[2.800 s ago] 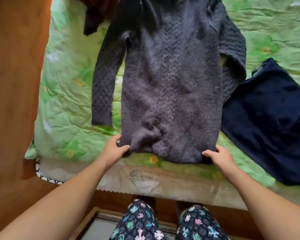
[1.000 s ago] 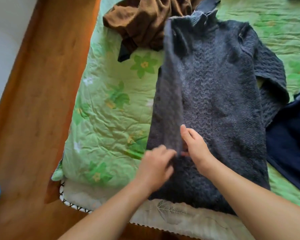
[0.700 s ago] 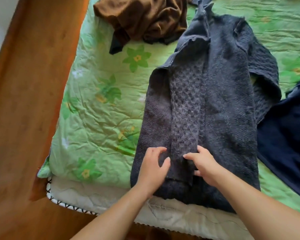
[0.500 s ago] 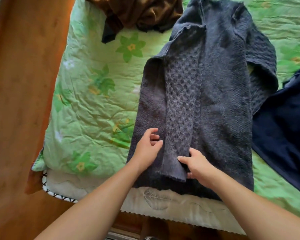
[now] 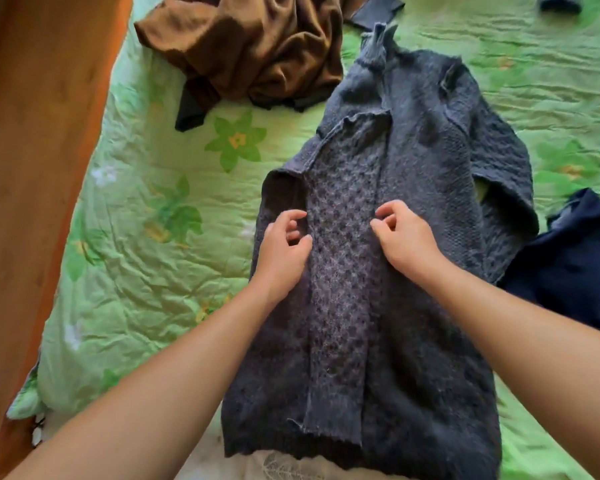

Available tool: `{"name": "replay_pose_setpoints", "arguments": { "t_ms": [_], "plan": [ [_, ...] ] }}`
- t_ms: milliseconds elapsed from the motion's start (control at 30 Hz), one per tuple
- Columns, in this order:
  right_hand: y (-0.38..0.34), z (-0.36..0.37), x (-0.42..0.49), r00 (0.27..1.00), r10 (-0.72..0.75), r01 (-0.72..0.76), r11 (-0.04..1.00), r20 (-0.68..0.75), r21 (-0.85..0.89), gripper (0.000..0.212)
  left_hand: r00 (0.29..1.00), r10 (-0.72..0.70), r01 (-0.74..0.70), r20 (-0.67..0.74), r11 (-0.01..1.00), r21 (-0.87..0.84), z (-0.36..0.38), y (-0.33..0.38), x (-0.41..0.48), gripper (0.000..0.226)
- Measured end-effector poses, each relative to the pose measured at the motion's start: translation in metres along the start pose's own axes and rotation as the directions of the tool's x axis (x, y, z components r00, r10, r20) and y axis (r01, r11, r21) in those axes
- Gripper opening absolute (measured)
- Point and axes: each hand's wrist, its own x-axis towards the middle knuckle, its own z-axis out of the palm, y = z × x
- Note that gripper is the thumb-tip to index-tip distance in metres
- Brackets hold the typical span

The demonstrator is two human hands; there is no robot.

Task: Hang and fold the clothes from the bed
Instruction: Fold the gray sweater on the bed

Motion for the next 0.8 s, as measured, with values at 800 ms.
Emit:
{"name": "replay_pose_setpoints", "arguments": {
  "t_ms": [800],
  "plan": [
    [-0.162, 0.015, 0.203, 0.977, -0.204, 0.163, 0.888, 0.052, 0.429, 0.080, 0.932, -0.344, 0.218, -0.115, 0.784, -0.581, -0.046, 0.019, 0.138, 0.050]
  ]
}}
